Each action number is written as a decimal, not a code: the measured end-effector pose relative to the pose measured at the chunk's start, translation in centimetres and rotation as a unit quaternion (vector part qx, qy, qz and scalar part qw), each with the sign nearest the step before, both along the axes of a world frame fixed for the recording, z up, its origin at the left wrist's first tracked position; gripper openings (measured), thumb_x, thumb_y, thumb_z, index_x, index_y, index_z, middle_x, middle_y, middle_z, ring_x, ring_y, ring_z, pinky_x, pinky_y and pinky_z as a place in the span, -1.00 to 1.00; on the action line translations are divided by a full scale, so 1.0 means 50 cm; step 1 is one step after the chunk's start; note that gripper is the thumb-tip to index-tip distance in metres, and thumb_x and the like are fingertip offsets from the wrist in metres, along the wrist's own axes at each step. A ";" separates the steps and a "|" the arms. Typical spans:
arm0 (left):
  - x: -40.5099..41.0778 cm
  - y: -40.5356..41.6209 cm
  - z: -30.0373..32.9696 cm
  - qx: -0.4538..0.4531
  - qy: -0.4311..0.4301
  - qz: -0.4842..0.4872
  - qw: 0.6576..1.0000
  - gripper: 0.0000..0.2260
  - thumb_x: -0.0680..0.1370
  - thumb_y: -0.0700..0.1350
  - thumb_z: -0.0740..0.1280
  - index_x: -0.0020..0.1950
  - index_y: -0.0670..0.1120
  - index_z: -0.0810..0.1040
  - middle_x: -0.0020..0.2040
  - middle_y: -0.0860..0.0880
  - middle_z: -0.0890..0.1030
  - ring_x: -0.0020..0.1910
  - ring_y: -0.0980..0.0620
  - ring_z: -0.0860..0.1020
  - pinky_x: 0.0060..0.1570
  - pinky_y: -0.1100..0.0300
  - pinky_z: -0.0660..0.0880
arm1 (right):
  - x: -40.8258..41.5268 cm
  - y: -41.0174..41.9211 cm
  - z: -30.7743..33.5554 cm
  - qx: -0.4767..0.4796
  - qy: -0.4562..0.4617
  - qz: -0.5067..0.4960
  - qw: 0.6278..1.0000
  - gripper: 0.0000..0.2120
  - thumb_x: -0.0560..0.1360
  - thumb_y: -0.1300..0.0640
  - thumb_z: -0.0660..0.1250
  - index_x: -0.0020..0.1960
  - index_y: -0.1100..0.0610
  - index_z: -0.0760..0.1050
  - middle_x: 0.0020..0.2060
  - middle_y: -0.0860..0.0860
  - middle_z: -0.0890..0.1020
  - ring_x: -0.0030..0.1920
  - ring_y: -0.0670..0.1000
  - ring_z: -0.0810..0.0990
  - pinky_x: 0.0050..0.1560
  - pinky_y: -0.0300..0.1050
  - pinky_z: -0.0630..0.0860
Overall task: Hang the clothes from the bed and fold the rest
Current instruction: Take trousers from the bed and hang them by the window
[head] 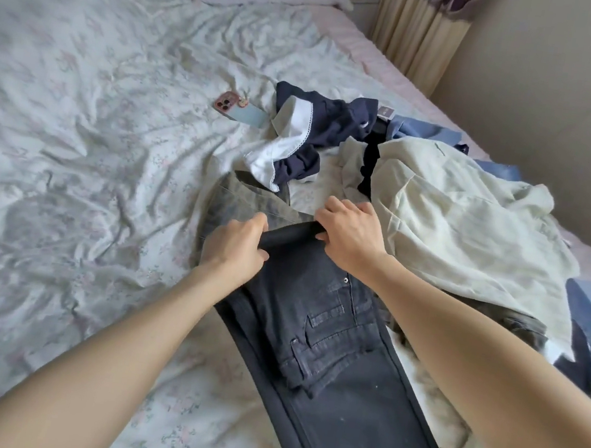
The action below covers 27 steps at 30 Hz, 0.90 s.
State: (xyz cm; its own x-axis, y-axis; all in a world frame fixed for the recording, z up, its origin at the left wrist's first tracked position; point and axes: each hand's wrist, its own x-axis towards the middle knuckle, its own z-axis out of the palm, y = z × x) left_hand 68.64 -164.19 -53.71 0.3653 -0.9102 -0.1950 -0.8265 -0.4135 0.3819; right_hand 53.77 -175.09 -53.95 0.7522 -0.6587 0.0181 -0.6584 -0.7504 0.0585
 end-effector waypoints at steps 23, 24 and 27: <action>-0.462 0.350 -0.039 -0.159 -0.018 -0.243 0.957 -0.72 0.30 -0.06 0.43 -0.03 -0.10 0.61 -0.12 0.01 0.64 -0.06 -0.07 0.58 -0.17 0.13 0.50 | -0.532 0.340 -0.057 0.089 -0.073 -0.016 0.993 -0.54 0.01 0.43 0.49 -0.10 0.19 0.61 -0.19 0.09 0.58 -0.17 0.18 0.61 -0.10 0.02 0.53; -0.485 0.361 -0.058 -0.143 -0.021 -0.263 0.954 -0.69 0.31 0.00 0.43 0.00 -0.10 0.60 -0.07 0.01 0.64 0.02 -0.08 0.56 -0.05 0.08 0.49 | -0.557 0.355 -0.076 0.105 -0.067 -0.025 0.992 -0.53 0.03 0.42 0.49 -0.08 0.18 0.61 -0.17 0.09 0.58 -0.15 0.18 0.61 -0.10 0.01 0.52; -0.516 0.384 -0.119 0.073 0.021 -0.297 0.952 -0.48 0.45 0.26 0.22 0.32 0.01 0.40 0.38 0.00 0.36 0.45 -0.03 0.13 0.38 -0.10 0.06 | -0.603 0.395 -0.129 0.197 0.021 -0.044 0.979 -0.51 0.32 0.33 0.36 0.23 0.12 0.49 0.09 0.06 0.50 0.15 0.14 0.49 0.10 -0.06 0.41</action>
State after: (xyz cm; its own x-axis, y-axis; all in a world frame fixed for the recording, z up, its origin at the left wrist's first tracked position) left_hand 42.83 -145.01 -59.66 -0.2153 -0.9161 -0.3383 -0.9166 0.0700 0.3937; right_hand 23.64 -155.33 -60.42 0.6865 -0.6709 -0.2805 -0.7251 -0.6606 -0.1945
